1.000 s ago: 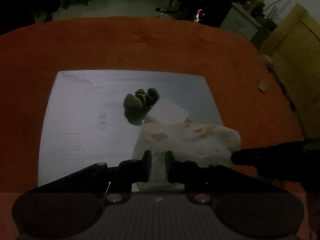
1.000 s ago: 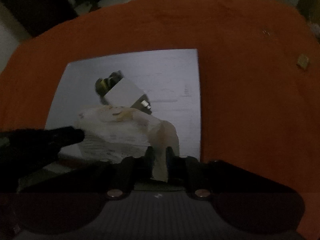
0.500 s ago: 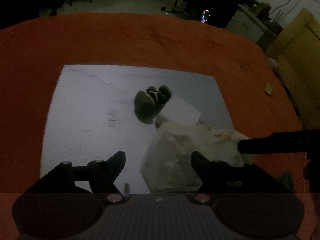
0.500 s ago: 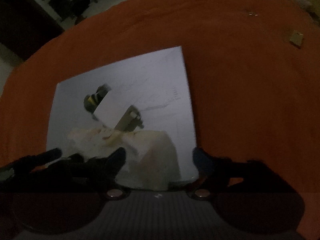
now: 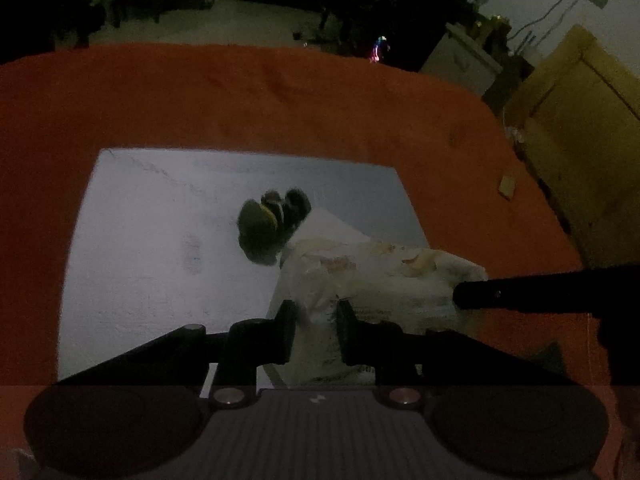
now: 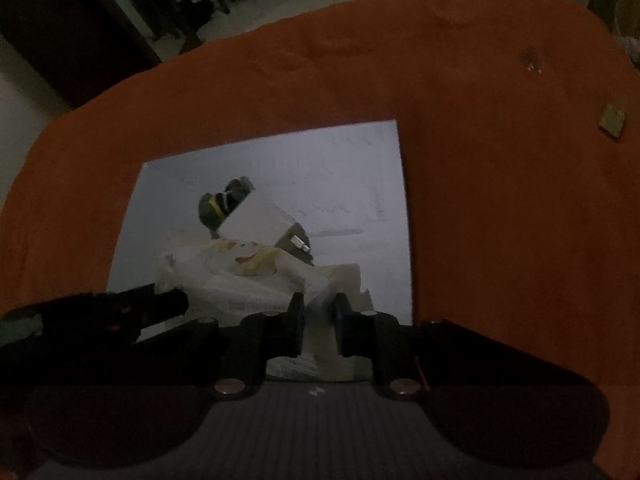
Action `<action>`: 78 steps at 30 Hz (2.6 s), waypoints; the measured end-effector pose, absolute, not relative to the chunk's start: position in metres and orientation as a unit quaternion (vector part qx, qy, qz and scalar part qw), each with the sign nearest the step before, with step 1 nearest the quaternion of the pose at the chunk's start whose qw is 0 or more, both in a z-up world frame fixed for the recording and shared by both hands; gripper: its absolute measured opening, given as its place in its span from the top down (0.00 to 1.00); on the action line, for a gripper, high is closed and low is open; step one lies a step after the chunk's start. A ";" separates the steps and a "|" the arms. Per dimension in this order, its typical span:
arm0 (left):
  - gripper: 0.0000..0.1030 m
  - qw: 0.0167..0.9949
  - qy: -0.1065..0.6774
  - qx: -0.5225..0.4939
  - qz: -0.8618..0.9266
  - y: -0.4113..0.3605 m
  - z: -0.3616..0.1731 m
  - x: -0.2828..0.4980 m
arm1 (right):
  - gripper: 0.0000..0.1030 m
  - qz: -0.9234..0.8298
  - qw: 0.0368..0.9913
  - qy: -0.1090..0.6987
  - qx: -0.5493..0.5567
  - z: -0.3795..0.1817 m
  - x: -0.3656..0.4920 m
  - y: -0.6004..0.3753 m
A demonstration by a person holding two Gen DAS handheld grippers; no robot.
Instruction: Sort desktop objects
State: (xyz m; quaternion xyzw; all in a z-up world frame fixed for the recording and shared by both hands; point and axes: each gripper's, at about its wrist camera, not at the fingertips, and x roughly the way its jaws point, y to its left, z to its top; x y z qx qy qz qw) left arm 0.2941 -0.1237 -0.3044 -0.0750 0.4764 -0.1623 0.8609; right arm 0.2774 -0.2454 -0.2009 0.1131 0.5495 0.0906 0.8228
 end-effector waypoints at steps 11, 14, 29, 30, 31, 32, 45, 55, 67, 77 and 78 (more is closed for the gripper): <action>0.82 0.869 0.461 -0.091 -0.156 -0.113 -0.259 0.282 | 0.84 0.113 0.836 0.526 0.102 -0.161 0.271 -0.239; 0.82 0.872 0.456 -0.088 -0.156 -0.111 -0.253 0.275 | 0.84 0.123 0.842 0.515 0.102 -0.148 0.266 -0.237; 0.82 0.861 0.459 -0.129 -0.179 -0.087 -0.210 0.225 | 0.84 0.172 0.841 0.499 0.118 -0.098 0.214 -0.242; 0.82 0.860 0.460 -0.127 -0.180 -0.087 -0.209 0.219 | 0.84 0.177 0.839 0.502 0.116 -0.098 0.208 -0.241; 0.82 0.862 0.458 -0.120 -0.181 -0.087 -0.208 0.212 | 0.84 0.181 0.837 0.504 0.115 -0.098 0.203 -0.241; 0.82 0.863 0.457 -0.110 -0.183 -0.087 -0.208 0.205 | 0.84 0.185 0.834 0.507 0.115 -0.099 0.198 -0.240; 0.82 0.829 0.520 -0.082 -0.187 -0.088 -0.233 0.139 | 0.84 0.207 0.797 0.558 0.102 -0.127 0.133 -0.231; 0.82 0.777 0.598 -0.064 -0.187 -0.095 -0.294 0.109 | 0.84 0.200 0.730 0.652 0.051 -0.199 0.097 -0.215; 0.81 0.752 0.633 -0.037 -0.178 -0.103 -0.333 0.106 | 0.82 0.186 0.715 0.674 0.026 -0.236 0.081 -0.209; 0.81 0.755 0.623 -0.020 -0.202 -0.109 -0.328 0.101 | 0.79 0.177 0.718 0.673 0.019 -0.237 0.079 -0.205; 0.81 0.755 0.624 -0.018 -0.202 -0.109 -0.329 0.101 | 0.79 0.178 0.718 0.673 0.017 -0.237 0.079 -0.204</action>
